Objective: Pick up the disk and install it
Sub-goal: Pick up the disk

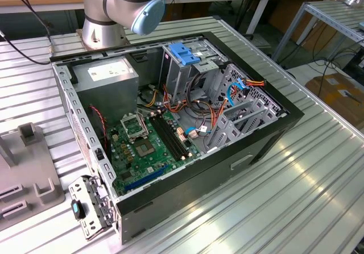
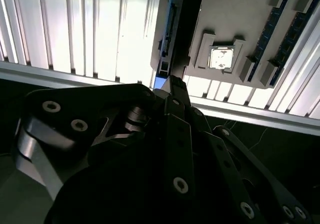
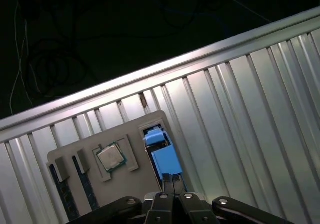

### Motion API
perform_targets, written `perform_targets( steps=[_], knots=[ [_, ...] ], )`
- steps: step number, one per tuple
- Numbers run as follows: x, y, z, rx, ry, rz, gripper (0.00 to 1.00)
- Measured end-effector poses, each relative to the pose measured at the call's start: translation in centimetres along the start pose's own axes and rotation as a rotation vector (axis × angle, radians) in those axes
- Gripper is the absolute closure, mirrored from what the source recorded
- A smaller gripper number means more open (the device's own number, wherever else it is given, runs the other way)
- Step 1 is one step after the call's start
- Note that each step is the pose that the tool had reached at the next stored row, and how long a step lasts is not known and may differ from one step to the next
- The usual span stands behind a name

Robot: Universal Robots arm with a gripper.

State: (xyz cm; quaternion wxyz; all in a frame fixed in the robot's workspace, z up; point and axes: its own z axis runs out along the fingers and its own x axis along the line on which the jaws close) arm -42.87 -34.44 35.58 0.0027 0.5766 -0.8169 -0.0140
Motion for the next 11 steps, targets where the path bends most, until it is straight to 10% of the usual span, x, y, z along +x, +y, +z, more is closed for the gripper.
perform_targets(
  steps=[11],
  knots=[
    [-0.21,-0.63,0.24,-0.0022,0.0048,-0.179,0.89]
  ],
)
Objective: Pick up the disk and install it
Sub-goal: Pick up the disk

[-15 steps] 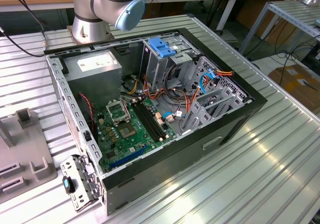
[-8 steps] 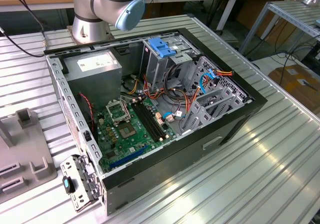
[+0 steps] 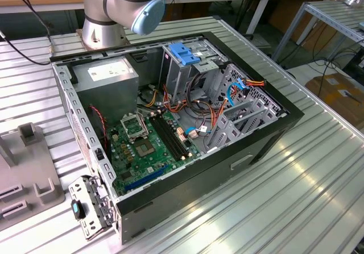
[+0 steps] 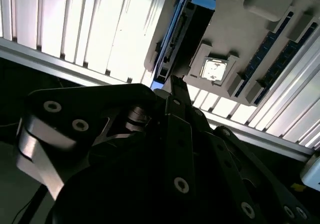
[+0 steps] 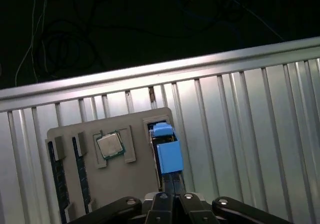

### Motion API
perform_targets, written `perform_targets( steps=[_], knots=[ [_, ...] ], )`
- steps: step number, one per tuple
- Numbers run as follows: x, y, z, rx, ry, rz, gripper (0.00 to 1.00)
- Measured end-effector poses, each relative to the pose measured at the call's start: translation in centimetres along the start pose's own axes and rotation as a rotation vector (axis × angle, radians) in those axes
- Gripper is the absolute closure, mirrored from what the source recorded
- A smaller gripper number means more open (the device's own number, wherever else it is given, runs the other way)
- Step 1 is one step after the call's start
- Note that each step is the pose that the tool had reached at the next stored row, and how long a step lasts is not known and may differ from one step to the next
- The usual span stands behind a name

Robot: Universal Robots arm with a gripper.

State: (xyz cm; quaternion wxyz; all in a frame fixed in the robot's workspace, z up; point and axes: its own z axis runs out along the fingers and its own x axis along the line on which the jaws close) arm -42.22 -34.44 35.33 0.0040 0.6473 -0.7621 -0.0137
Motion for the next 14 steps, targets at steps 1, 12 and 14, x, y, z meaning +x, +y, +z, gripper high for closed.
perform_targets(
  steps=[1,12,14],
  knots=[
    [-0.03,-0.16,0.02,-0.0002,0.0003,-0.012,0.89],
    [-0.15,-0.88,0.11,-0.0005,0.0013,-0.051,0.89],
    [-0.14,-0.87,0.18,-0.0006,0.0015,-0.051,0.89]
  ],
)
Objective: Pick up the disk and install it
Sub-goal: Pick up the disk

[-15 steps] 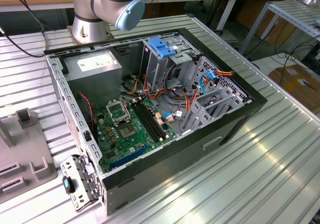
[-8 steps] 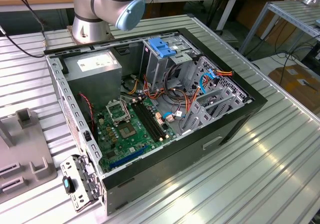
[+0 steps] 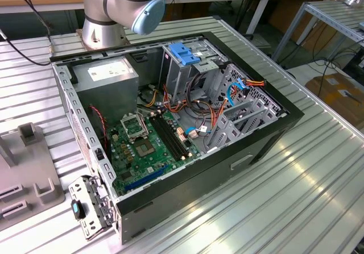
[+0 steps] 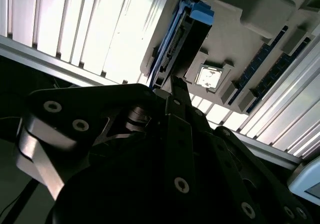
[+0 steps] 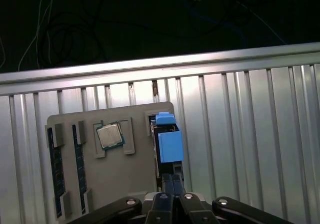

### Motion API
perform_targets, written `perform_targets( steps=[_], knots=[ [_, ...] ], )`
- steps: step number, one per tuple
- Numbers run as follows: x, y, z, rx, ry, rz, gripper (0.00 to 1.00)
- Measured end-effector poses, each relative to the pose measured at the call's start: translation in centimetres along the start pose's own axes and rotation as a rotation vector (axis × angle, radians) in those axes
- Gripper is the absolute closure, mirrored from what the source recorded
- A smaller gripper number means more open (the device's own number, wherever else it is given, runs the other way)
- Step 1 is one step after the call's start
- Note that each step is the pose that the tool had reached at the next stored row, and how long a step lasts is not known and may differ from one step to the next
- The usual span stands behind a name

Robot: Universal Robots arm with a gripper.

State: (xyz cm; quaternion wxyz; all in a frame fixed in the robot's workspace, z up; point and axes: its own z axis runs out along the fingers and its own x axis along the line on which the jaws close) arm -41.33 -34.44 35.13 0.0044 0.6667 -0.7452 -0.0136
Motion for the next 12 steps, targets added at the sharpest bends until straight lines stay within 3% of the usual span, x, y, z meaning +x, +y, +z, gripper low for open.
perform_targets(
  steps=[12],
  knots=[
    [-0.03,-0.01,0.10,0.0003,-0.0002,0.000,0.89]
  ],
)
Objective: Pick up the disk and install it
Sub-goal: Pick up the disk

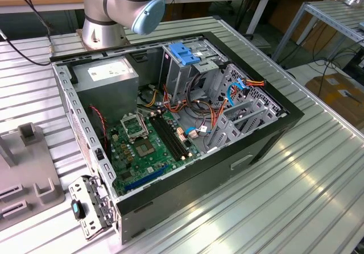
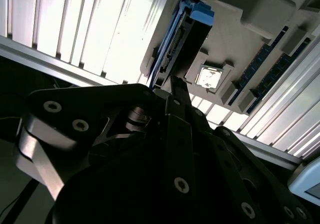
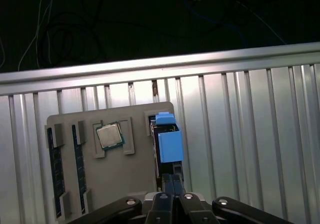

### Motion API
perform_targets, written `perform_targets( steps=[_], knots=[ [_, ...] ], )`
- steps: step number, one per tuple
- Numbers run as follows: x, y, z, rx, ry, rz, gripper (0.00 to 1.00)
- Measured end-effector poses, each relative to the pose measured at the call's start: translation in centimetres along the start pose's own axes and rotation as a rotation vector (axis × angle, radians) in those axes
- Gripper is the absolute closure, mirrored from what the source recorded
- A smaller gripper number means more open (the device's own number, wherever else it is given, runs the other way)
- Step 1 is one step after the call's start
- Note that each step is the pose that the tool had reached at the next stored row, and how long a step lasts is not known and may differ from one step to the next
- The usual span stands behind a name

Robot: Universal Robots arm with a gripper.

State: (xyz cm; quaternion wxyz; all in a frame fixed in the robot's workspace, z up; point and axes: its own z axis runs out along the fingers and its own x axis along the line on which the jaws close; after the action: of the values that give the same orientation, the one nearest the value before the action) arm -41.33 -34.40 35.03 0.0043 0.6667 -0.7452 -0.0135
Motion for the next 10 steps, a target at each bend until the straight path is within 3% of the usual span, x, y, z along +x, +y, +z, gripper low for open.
perform_targets(
  steps=[10],
  knots=[
    [0.01,-0.02,0.87,0.0005,0.0013,-0.049,0.89]
  ],
)
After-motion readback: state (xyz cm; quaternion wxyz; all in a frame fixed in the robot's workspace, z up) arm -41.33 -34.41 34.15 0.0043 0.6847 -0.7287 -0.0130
